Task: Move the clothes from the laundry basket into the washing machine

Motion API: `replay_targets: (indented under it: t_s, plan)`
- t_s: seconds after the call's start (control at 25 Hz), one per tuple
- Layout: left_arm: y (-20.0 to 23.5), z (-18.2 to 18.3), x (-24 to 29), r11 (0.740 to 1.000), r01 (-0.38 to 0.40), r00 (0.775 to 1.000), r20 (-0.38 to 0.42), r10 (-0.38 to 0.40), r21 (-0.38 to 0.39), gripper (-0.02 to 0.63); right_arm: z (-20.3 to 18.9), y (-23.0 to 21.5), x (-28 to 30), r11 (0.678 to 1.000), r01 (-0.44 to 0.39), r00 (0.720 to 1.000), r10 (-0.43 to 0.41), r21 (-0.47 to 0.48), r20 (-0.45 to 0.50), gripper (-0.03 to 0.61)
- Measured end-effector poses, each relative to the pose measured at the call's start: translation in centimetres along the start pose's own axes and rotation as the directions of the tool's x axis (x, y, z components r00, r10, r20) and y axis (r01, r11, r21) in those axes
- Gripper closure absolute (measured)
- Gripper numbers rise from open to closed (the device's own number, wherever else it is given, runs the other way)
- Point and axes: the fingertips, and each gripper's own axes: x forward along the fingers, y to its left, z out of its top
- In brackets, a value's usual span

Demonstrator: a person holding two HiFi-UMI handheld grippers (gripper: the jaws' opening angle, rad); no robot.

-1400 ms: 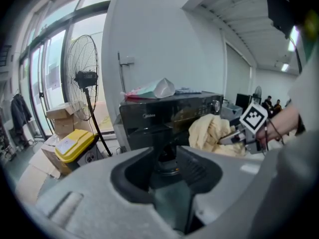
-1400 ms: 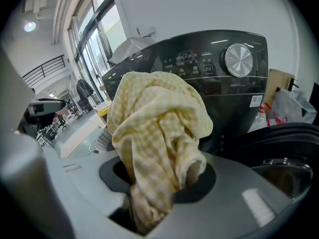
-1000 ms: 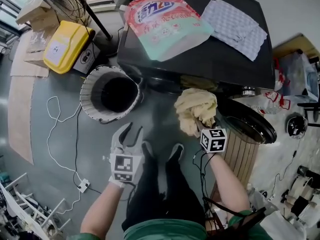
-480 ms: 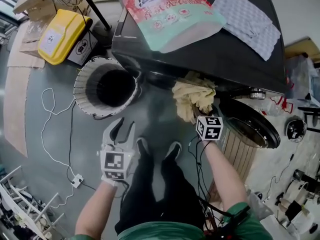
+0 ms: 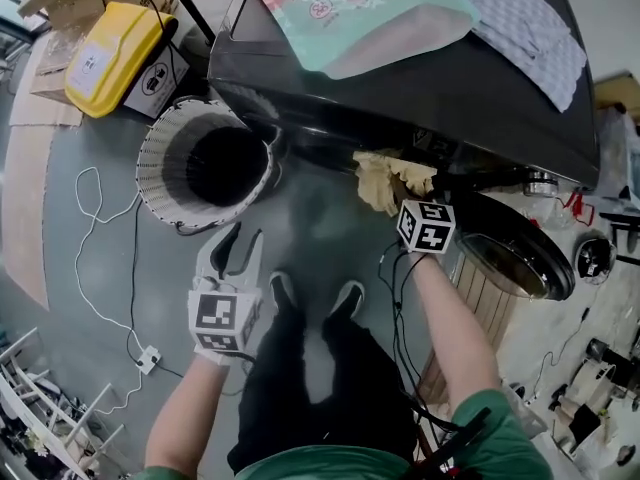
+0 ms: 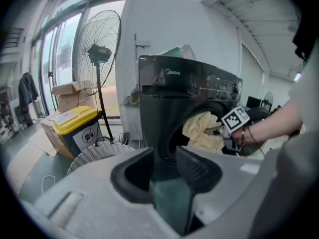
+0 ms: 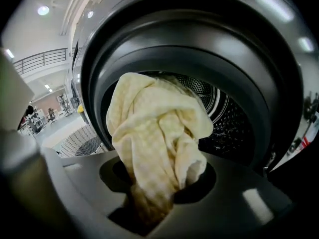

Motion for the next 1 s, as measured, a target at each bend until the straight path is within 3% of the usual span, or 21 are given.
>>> replay_targets:
  t_s: [0.56,1.0]
  plan:
    - [2.5,-4.2,8.1,0.998,-0.033,0.994,0.110,0.027,0.051,0.472,-0.4,-2.2,8.9,0.998,0.015,0.991,-0.008,-0.056,0.135,0.405]
    - [4.7,-5.6,9.6,0.996,-0.057,0.993,0.106,0.049,0.073,0.472,-3.4,-3.0,14.2,0.996,0.045,0.999,-0.045,-0.082,0.010,0.382]
